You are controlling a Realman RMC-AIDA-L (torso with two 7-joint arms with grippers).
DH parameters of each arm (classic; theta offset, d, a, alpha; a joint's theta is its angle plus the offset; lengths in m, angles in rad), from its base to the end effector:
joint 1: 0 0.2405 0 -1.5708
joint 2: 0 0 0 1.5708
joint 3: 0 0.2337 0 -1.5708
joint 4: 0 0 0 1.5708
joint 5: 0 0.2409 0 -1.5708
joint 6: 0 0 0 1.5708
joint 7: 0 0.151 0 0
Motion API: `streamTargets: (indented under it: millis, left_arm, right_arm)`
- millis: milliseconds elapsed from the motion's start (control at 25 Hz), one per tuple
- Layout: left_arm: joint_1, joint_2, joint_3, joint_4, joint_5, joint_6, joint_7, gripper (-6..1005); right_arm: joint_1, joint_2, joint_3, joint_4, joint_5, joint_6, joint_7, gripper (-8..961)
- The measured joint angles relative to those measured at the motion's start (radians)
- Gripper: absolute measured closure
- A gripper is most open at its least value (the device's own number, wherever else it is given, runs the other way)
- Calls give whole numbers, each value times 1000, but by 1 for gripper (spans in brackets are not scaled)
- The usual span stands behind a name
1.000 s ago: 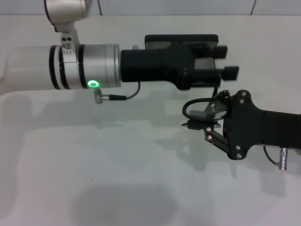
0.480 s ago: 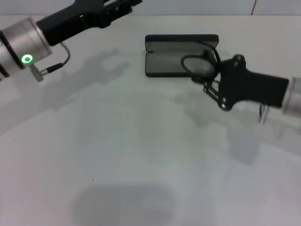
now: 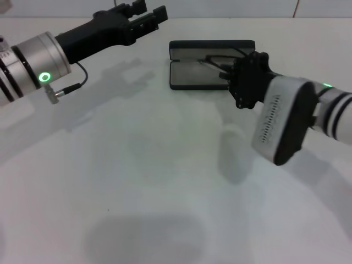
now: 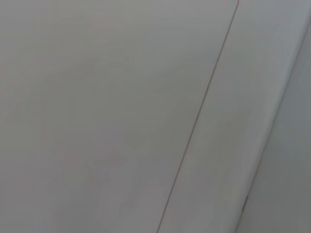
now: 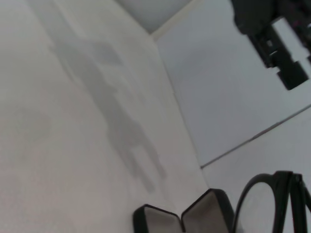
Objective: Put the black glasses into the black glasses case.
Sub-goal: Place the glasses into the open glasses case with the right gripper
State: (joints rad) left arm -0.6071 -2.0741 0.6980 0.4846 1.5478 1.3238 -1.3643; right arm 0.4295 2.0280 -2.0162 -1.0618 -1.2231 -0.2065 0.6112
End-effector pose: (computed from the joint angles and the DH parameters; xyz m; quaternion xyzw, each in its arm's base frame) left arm -0.2343 0.4029 0.0164 -0.8364 -0.2796 -0.4005 0.2488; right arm 0.1433 0.3938 -0.0990 -0.8854 -0.2403 -0.0043 0.3979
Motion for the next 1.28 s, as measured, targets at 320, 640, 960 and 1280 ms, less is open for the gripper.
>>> streamTargets:
  millis: [320,640,960,1280]
  left_arm:
    - [-10,-8,15,-11,15,-14,1,306]
    - [-6,-12,24,-11,14,-13,1,306]
    - [-16,-15,25,-18,8,-8,0,305]
    - [-24,-16,24,-38,5,-7,7,305]
  right_arm:
    - [96,0,-48,70,31,121,9,868]
    - [193,0,-113,177,91,176,10,868]
    - [259,0,-172,244,121,213,10,867]
    - [298,0,-192,285,139,254,10,867]
